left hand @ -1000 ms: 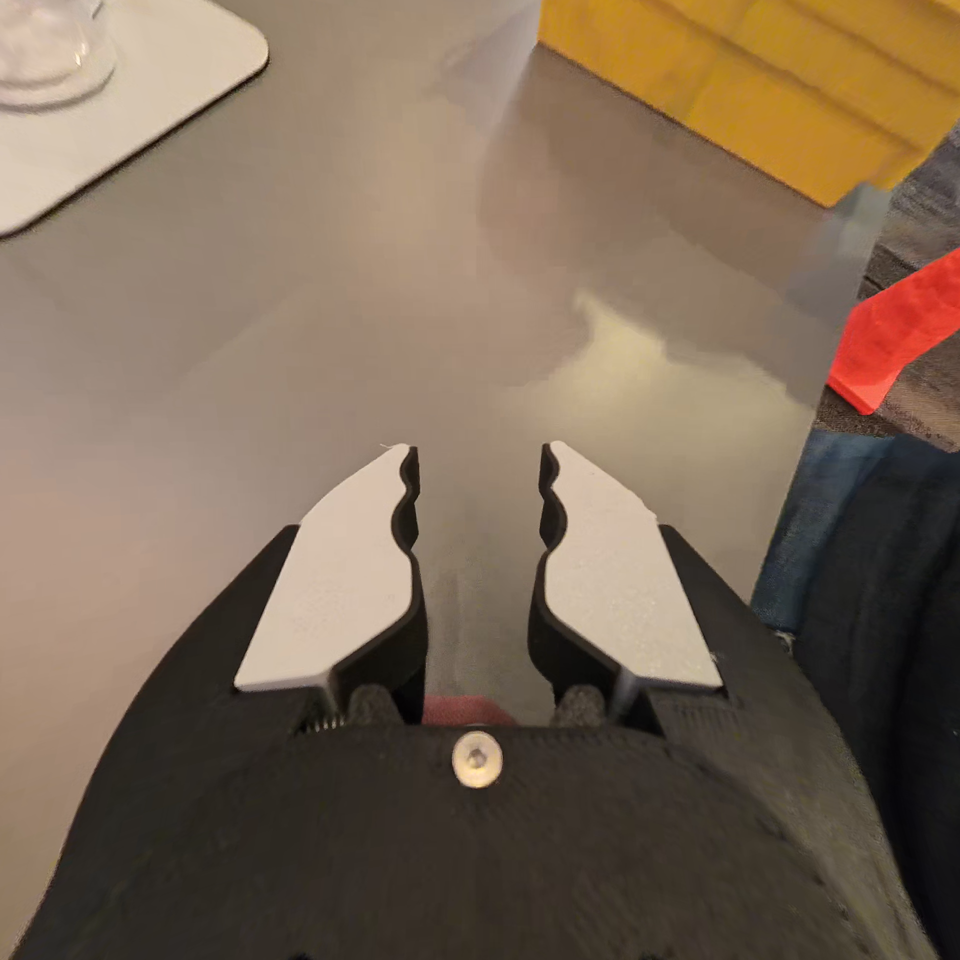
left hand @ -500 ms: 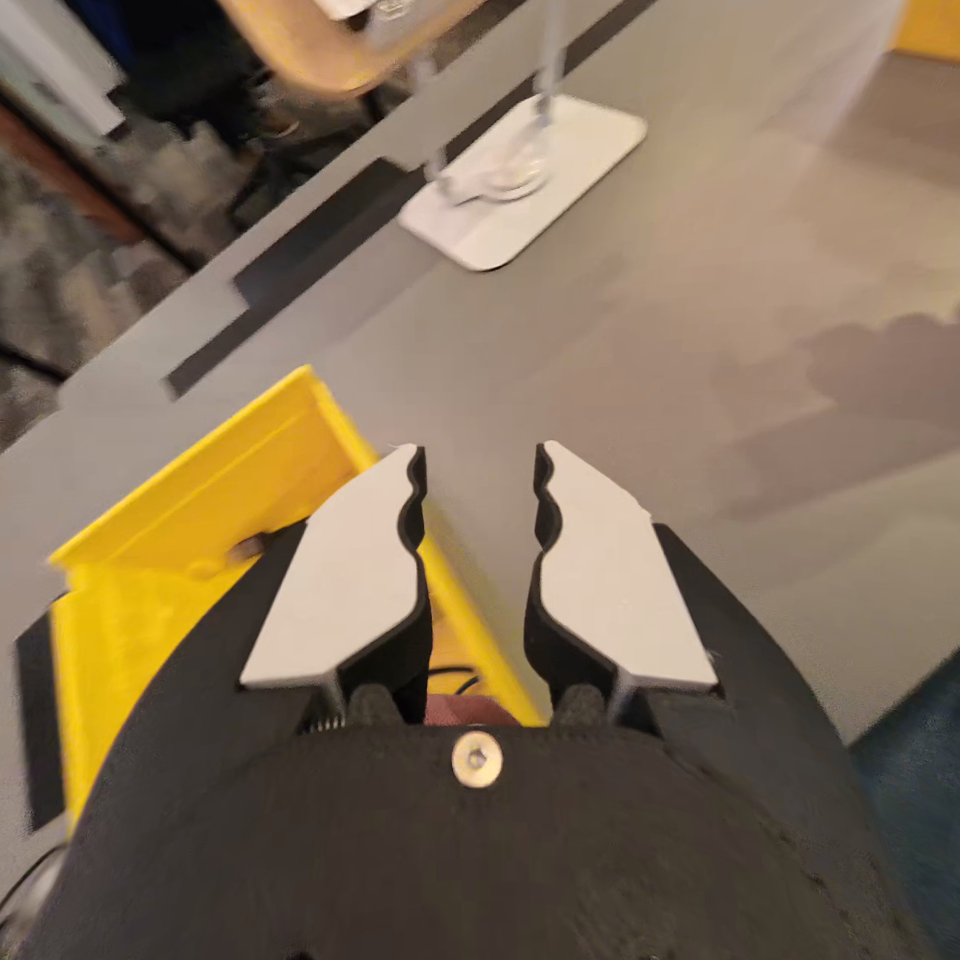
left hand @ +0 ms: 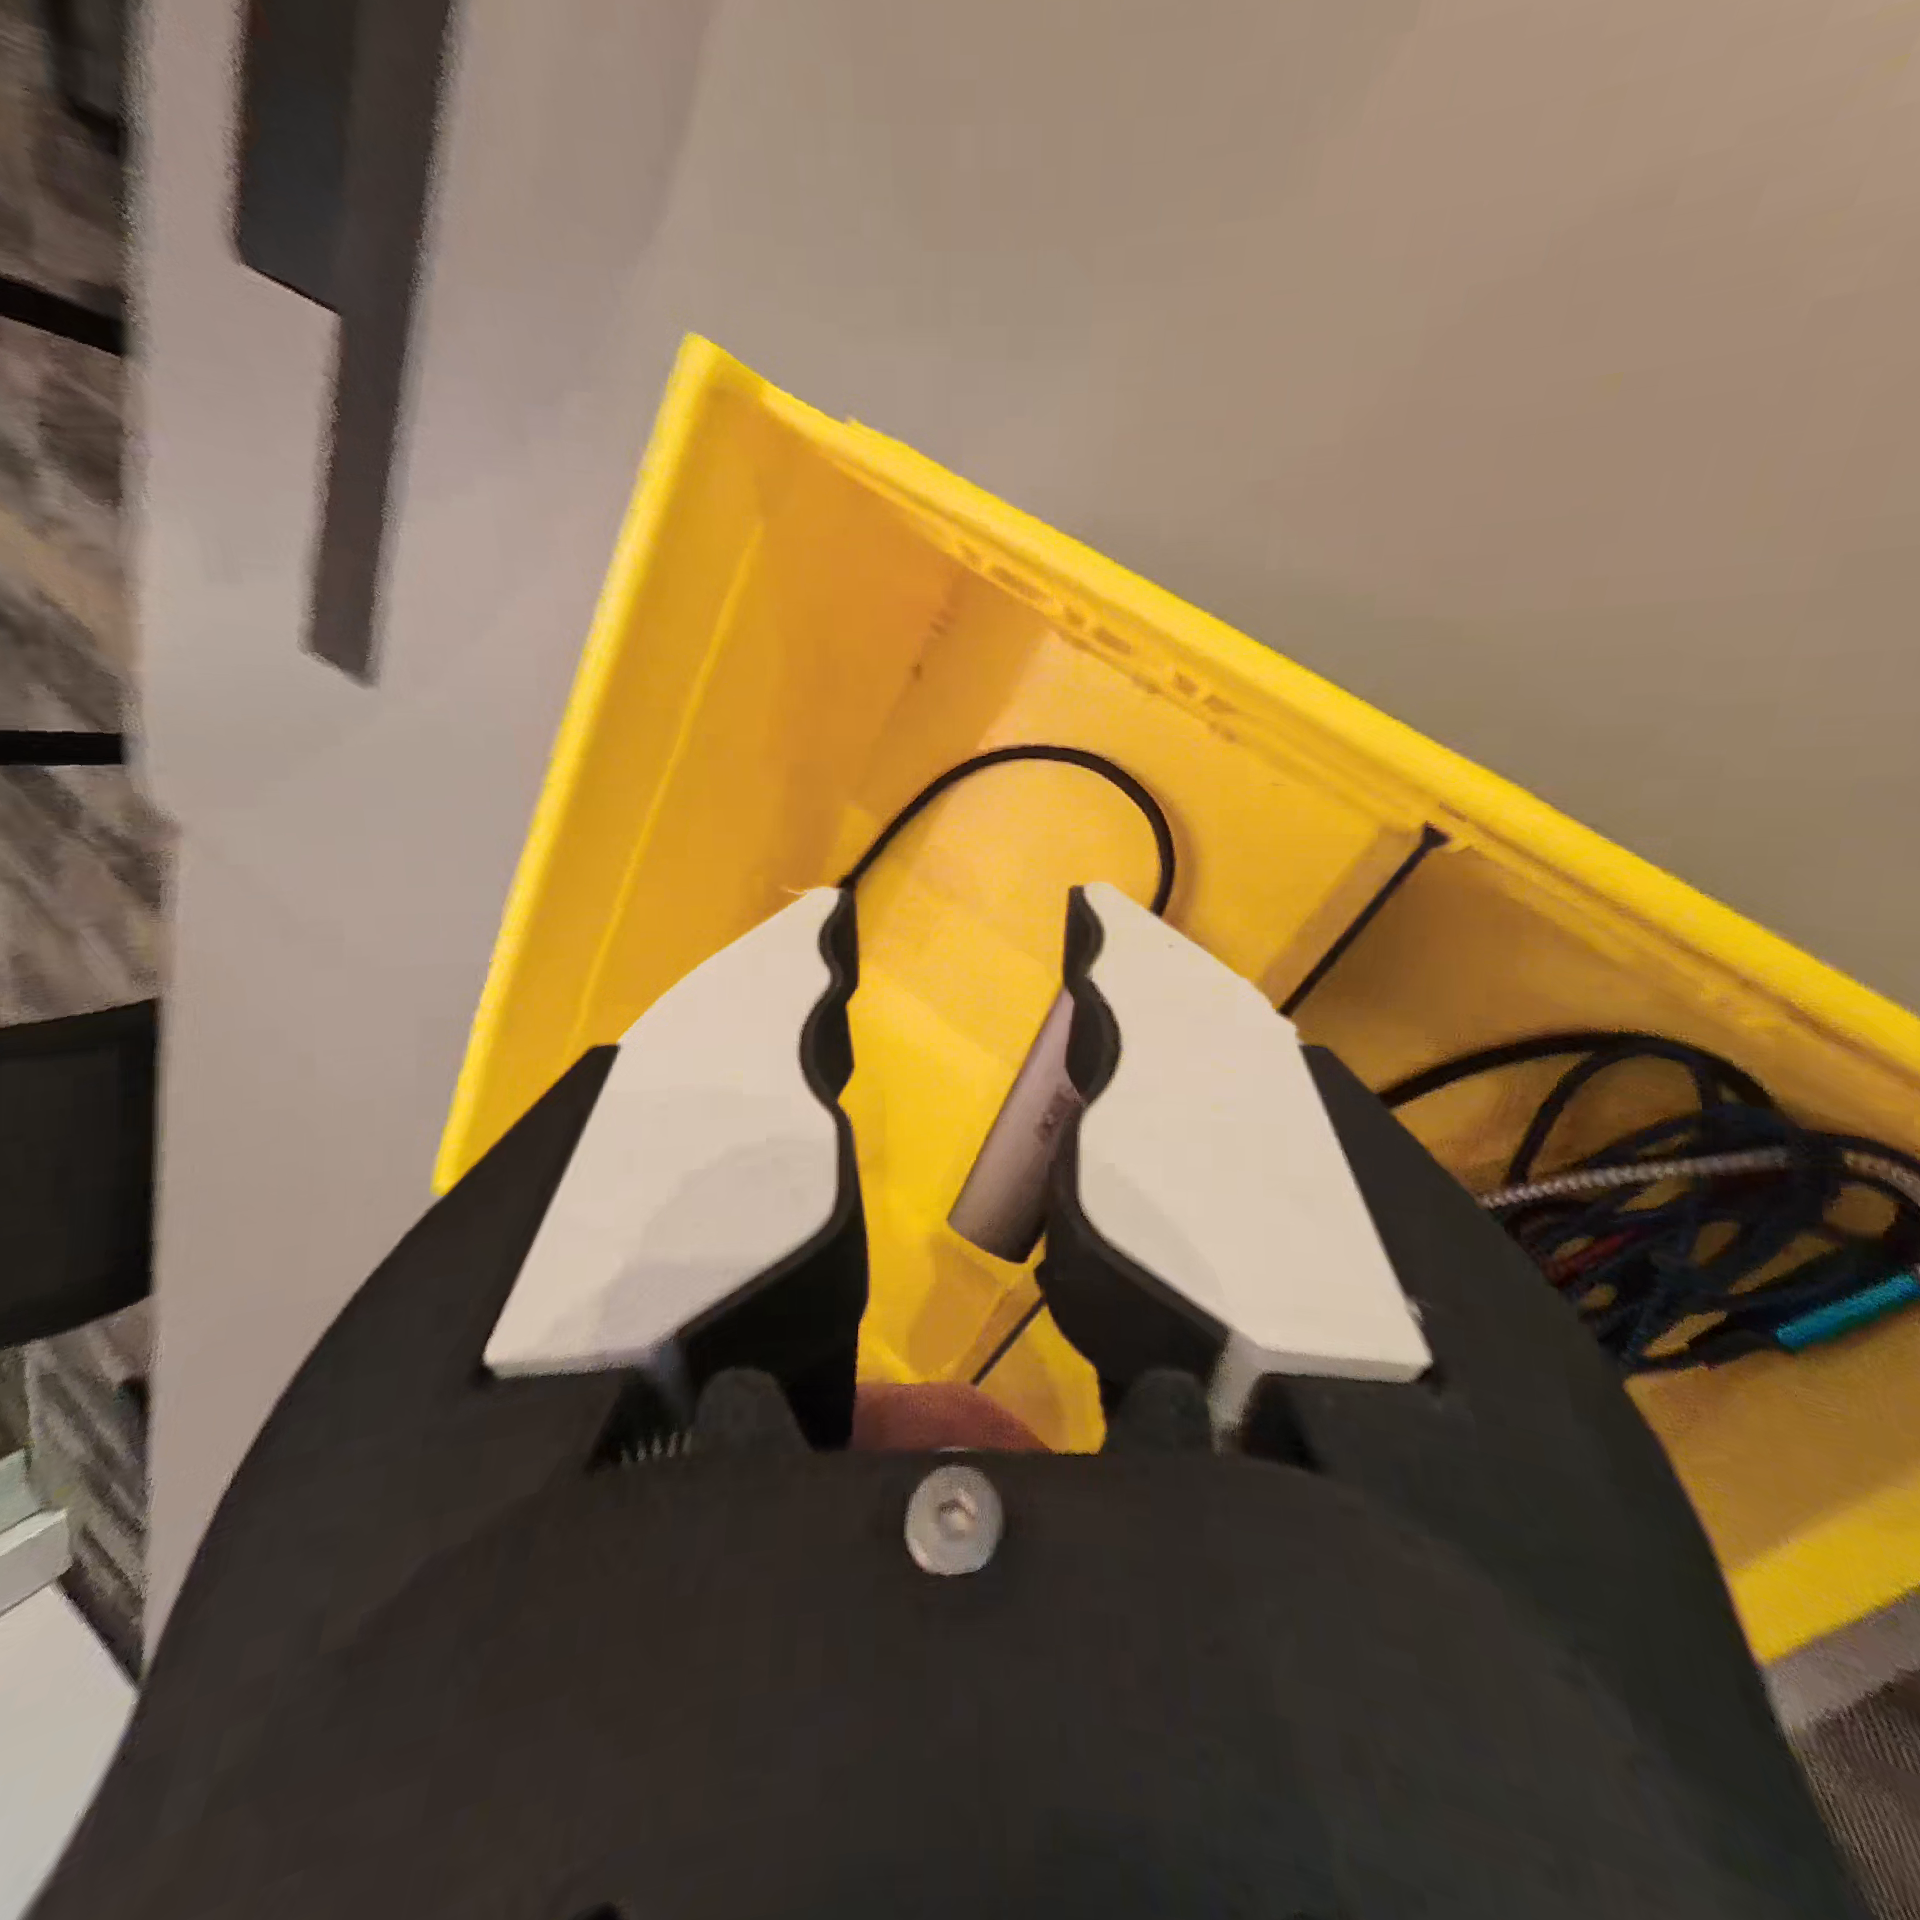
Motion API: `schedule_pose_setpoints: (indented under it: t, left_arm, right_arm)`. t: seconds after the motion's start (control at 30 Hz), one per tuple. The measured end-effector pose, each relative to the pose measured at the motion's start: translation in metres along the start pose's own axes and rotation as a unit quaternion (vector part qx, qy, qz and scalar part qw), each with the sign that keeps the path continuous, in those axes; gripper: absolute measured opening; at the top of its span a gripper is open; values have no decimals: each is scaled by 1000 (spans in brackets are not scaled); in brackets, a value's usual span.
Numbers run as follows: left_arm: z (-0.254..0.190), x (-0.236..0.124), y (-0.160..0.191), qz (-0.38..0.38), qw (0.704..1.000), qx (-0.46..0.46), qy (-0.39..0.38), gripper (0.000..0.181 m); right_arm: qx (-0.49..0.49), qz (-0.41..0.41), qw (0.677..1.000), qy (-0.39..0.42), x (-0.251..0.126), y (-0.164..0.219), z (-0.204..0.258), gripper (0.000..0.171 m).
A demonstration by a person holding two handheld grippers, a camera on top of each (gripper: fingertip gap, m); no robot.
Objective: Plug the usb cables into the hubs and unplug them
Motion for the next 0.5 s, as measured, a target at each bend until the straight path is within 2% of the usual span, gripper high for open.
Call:
schedule_pose_setpoints:
  t: [0.17, 0.23, 0.37, 0.5]
  left_arm:
    - [-1, 31, -1, 75, 989, 17, 127, 38]
    - [-1, 42, -1, 102, 982, 28, 154, 33]
    - [-5, 60, -5, 152, 964, 49, 212, 34]
    - [-10, 75, -9, 182, 952, 64, 238, 38]
  right_arm:
    - [17, 2, 1000, -2, 5, 8, 1, 42]
    - [19, 5, 1000, -4, 7, 11, 0, 42]
    - [21, 9, 1000, -9, 11, 15, 0, 42]
    - [23, 10, 1000, -12, 13, 18, 0, 42]
Point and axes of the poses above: each gripper's, where its closed fingertips meet, x out along the fingers, y out of its underside, z = x × y across the jaws, the point moved 9 cm from there along -x, back along the fingers, and after that the axes turned 11 degrees about -x, right-handed, at the moved point
